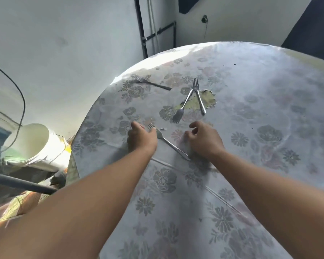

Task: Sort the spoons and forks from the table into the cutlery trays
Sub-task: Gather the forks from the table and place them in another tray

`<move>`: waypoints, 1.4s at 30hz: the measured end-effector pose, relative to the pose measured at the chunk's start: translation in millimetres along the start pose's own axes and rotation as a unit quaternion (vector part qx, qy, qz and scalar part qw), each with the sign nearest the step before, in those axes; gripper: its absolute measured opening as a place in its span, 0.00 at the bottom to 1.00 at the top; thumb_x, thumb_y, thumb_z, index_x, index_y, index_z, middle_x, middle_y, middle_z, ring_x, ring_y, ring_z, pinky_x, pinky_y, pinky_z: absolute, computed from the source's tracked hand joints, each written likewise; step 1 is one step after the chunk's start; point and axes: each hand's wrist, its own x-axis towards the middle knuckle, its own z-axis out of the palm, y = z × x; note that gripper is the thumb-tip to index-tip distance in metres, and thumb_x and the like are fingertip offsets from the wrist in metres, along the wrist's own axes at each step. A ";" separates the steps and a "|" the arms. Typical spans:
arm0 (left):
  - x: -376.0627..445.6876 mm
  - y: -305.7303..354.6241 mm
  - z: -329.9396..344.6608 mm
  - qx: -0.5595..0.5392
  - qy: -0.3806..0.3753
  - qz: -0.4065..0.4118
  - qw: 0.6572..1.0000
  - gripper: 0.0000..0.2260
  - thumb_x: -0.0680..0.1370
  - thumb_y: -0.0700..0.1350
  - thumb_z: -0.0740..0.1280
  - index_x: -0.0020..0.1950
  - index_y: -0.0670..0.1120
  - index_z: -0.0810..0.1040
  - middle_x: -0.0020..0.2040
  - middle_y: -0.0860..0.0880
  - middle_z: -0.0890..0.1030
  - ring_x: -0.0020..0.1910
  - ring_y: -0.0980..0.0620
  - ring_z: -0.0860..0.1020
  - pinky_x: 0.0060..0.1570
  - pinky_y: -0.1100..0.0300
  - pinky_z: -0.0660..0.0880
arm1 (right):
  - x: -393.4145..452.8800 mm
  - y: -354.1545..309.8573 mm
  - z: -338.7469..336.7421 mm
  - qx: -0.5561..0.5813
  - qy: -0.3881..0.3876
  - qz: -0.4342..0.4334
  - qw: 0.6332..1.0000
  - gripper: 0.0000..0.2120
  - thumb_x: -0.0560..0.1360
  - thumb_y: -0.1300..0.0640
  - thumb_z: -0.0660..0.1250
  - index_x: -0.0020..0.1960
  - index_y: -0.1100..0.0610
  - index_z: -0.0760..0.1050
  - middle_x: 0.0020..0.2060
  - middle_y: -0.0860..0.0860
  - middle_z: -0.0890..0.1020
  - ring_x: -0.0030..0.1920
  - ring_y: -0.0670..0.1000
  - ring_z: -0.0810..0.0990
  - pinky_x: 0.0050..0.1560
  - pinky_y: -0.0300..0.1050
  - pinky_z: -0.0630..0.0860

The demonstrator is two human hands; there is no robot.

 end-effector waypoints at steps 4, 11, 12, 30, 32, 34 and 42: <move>-28.2 4.3 20.4 0.187 -0.056 0.047 0.980 0.35 0.72 0.74 0.64 0.64 0.46 0.78 0.64 0.42 0.77 0.63 0.39 0.73 0.59 0.48 0.74 | 9.7 -1.9 2.4 0.001 0.068 0.015 0.998 0.14 0.83 0.47 0.64 0.65 0.51 0.77 0.55 0.50 0.84 0.52 0.54 0.81 0.48 0.48 0.77; -9.2 26.6 14.8 0.160 -0.072 0.066 0.982 0.09 0.78 0.43 0.70 0.58 0.44 0.82 0.58 0.45 0.83 0.56 0.44 0.81 0.52 0.54 0.77 | 70.0 3.9 -22.6 -0.025 0.139 0.030 0.990 0.17 0.81 0.50 0.68 0.68 0.53 0.72 0.59 0.55 0.79 0.56 0.58 0.78 0.54 0.53 0.76; -5.7 27.6 12.1 0.149 -0.066 0.052 0.985 0.06 0.78 0.41 0.70 0.54 0.45 0.82 0.57 0.46 0.83 0.55 0.44 0.81 0.49 0.56 0.75 | 78.2 3.5 -25.0 -0.029 0.130 0.040 0.990 0.19 0.81 0.52 0.69 0.69 0.54 0.71 0.58 0.56 0.80 0.56 0.59 0.78 0.52 0.52 0.74; 28.7 40.4 11.8 -0.173 0.011 -0.077 0.982 0.10 0.83 0.42 0.53 0.62 0.45 0.69 0.54 0.43 0.80 0.50 0.40 0.79 0.48 0.50 0.75 | 93.5 -15.5 -8.4 -0.040 0.046 0.002 0.998 0.08 0.79 0.56 0.56 0.57 0.55 0.67 0.42 0.54 0.75 0.45 0.59 0.74 0.45 0.52 0.67; 33.0 44.9 10.9 -0.208 0.011 -0.073 0.975 0.10 0.83 0.42 0.53 0.62 0.44 0.69 0.52 0.43 0.78 0.47 0.42 0.77 0.44 0.52 0.71 | 93.3 -17.4 -5.0 -0.064 0.017 -0.048 0.997 0.12 0.80 0.54 0.56 0.63 0.52 0.66 0.44 0.54 0.77 0.43 0.59 0.75 0.43 0.52 0.68; 38.1 47.0 10.7 -0.219 0.013 -0.065 0.974 0.08 0.82 0.44 0.57 0.58 0.45 0.72 0.50 0.44 0.79 0.44 0.44 0.76 0.43 0.53 0.70 | 94.3 -18.8 -2.0 -0.157 -0.027 -0.085 0.984 0.21 0.82 0.49 0.56 0.74 0.47 0.62 0.48 0.53 0.78 0.47 0.60 0.78 0.45 0.53 0.71; 62.9 62.7 21.6 -0.227 -0.031 -0.029 0.973 0.12 0.80 0.42 0.53 0.47 0.47 0.76 0.43 0.43 0.83 0.30 0.45 0.82 0.41 0.53 0.81 | 92.1 5.4 17.4 -0.172 0.113 -0.076 0.976 0.08 0.82 0.48 0.60 0.60 0.48 0.73 0.60 0.57 0.68 0.62 0.62 0.66 0.59 0.61 0.72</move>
